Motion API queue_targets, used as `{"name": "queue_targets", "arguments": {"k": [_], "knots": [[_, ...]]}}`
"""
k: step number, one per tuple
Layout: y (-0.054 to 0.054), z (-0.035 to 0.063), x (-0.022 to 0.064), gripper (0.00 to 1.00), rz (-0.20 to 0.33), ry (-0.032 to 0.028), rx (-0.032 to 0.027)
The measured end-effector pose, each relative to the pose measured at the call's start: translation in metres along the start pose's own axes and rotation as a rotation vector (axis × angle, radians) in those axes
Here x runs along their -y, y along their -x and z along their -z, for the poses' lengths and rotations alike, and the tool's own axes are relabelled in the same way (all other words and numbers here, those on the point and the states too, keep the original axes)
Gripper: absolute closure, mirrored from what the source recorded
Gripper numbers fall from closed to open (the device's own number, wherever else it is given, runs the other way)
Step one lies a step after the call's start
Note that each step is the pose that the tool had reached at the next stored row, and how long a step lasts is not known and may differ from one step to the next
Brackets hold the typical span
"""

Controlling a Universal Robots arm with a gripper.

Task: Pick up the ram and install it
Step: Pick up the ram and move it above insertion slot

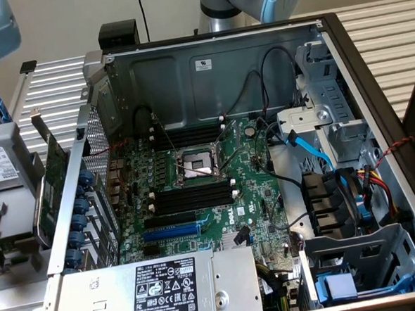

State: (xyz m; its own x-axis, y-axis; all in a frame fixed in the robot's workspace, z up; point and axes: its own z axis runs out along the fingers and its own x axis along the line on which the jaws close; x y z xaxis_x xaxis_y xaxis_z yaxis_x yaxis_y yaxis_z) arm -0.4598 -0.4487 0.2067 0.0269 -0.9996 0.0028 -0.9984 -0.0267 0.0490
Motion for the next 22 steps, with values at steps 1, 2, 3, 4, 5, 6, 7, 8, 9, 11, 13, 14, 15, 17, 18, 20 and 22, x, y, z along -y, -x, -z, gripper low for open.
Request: {"name": "queue_targets", "arguments": {"k": [1, 2, 3, 4, 5, 6, 7, 8, 9, 11, 13, 14, 15, 17, 18, 20, 22], "knots": [[0.0, 0.0035, -0.0002, 0.88, -0.001, 0.0023, 0.0], [0.0, 0.0076, -0.0004, 0.88, -0.001, 0.0039, 0.0001], [0.0, 0.0121, -0.0007, 0.88, -0.001, 0.0046, 0.0], [0.0, 0.0166, -0.0009, 0.88, -0.001, 0.0052, 0.0], [-0.001, 0.0211, -0.0011, 0.88, -0.001, 0.0053, 0.0], [-0.001, 0.0257, -0.0013, 0.88, -0.001, 0.0053, 0.0001], [-0.001, 0.0301, -0.0015, 0.88, -0.001, 0.0055, 0.0], [-0.001, 0.0345, -0.0017, 0.88, -0.001, 0.0053, 0.0002], [-0.001, 0.039, -0.0019, 0.88, -0.001, 0.0054, 0.0001], [-0.001, 0.0484, -0.0022, 0.88, -0.001, 0.0053, 0.0001], [-0.001, 0.0576, -0.0021, 0.88, -0.001, 0.0055, 0.0], [-0.001, 0.0621, -0.0019, 0.88, -0.001, 0.0053, 0.0001], [-0.001, 0.0667, -0.0014, 0.88, -0.001, 0.0052, 0.0002], [-0.002, 0.0758, 0.0003, 0.88, -0.001, 0.0053, 0.0001], [-0.002, 0.0806, 0.0018, 0.88, -0.001, 0.0053, 0.0001], [-0.003, 0.0896, 0.0064, 0.88, -0.001, 0.0054, 0.0002], [-0.004, 0.0989, 0.0123, 0.88, -0.001, 0.0055, 0.0002]]}}
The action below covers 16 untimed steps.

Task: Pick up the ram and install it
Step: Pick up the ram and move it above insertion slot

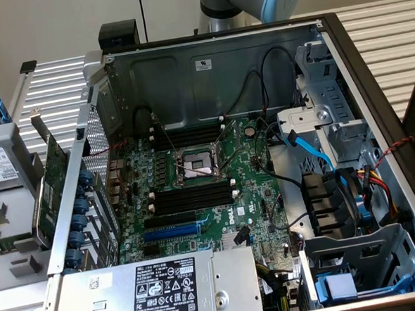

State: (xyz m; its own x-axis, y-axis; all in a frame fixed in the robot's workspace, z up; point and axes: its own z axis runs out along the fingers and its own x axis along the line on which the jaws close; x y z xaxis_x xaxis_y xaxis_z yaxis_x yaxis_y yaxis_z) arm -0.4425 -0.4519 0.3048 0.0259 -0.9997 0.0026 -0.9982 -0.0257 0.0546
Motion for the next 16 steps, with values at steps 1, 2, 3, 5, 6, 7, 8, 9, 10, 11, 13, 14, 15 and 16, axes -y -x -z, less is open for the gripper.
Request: {"name": "queue_targets", "arguments": {"k": [1, 2, 3, 5, 6, 7, 8, 9, 10, 11, 13, 14, 15, 16], "knots": [[-0.001, 0.0048, 0.0032, 0.88, 0.0, 0.0002, -0.0001], [-0.001, 0.0099, 0.0063, 0.88, 0.0, 0.0005, 0.0], [-0.002, 0.0146, 0.0093, 0.88, 0.0, 0.0007, 0.0003], [-0.003, 0.0239, 0.0153, 0.88, 0.0, 0.0006, 0.0014], [-0.003, 0.0286, 0.0182, 0.88, 0.0, 0.0006, 0.0023], [-0.004, 0.0335, 0.0213, 0.88, 0.0, 0.0009, 0.0031], [-0.004, 0.0381, 0.0242, 0.88, 0.0, 0.0008, 0.0042], [-0.005, 0.0426, 0.027, 0.88, 0.0, 0.0007, 0.0054], [-0.006, 0.0475, 0.0301, 0.88, 0.0, 0.0008, 0.0067], [-0.006, 0.0522, 0.033, 0.88, 0.001, 0.0008, 0.0078], [-0.007, 0.0614, 0.0387, 0.88, 0.001, 0.0009, 0.0097], [-0.008, 0.0662, 0.0417, 0.88, 0.001, 0.0011, 0.0105], [-0.008, 0.0708, 0.0445, 0.88, 0.001, 0.0012, 0.0111], [-0.009, 0.0757, 0.0474, 0.88, 0.001, 0.0016, 0.0117]]}}
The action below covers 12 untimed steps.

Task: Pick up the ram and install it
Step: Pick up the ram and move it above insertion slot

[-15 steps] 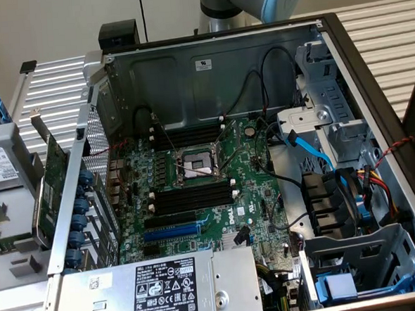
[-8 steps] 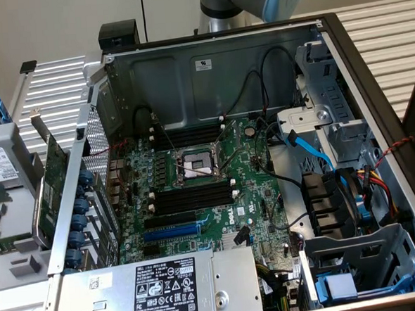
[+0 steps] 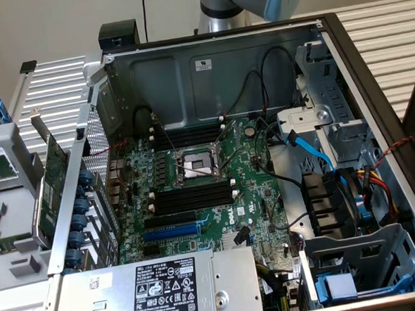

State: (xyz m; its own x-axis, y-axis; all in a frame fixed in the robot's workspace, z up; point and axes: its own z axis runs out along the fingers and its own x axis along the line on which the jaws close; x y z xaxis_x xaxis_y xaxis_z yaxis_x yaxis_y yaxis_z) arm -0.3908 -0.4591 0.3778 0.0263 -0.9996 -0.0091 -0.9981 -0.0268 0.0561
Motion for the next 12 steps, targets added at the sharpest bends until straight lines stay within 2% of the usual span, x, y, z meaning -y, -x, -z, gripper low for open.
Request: {"name": "queue_targets", "arguments": {"k": [5, 12], "knots": [[-0.002, 0.0229, 0.015, 0.88, 0.001, 0.0029, 0.0013], [-0.003, 0.0483, 0.0384, 0.88, 0.003, 0.0123, 0.0015]]}}
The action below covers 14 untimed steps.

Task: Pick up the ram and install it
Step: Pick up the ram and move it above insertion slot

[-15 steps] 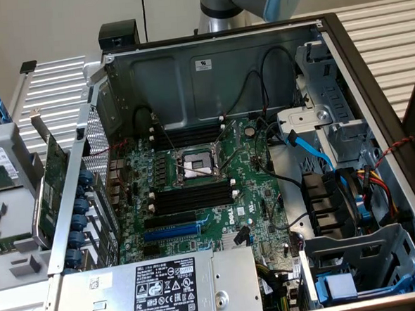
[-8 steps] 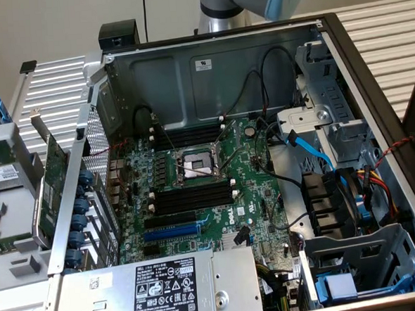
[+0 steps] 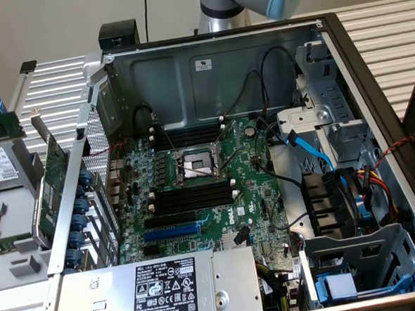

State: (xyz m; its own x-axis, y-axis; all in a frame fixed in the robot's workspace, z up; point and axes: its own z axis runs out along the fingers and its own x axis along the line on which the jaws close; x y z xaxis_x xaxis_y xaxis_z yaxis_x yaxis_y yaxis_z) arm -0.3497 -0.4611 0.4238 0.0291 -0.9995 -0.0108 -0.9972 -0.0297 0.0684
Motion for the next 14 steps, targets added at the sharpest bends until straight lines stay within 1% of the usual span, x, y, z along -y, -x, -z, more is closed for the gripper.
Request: {"name": "queue_targets", "arguments": {"k": [2, 6, 14], "knots": [[0.0, 0.0043, 0.0067, 0.88, 0.0, 0.0038, 0.0001], [-0.001, 0.009, 0.0226, 0.88, 0.0, 0.0097, 0.0003], [0.0, 0.0122, 0.0585, 0.88, 0.001, 0.0105, 0.0002]]}}
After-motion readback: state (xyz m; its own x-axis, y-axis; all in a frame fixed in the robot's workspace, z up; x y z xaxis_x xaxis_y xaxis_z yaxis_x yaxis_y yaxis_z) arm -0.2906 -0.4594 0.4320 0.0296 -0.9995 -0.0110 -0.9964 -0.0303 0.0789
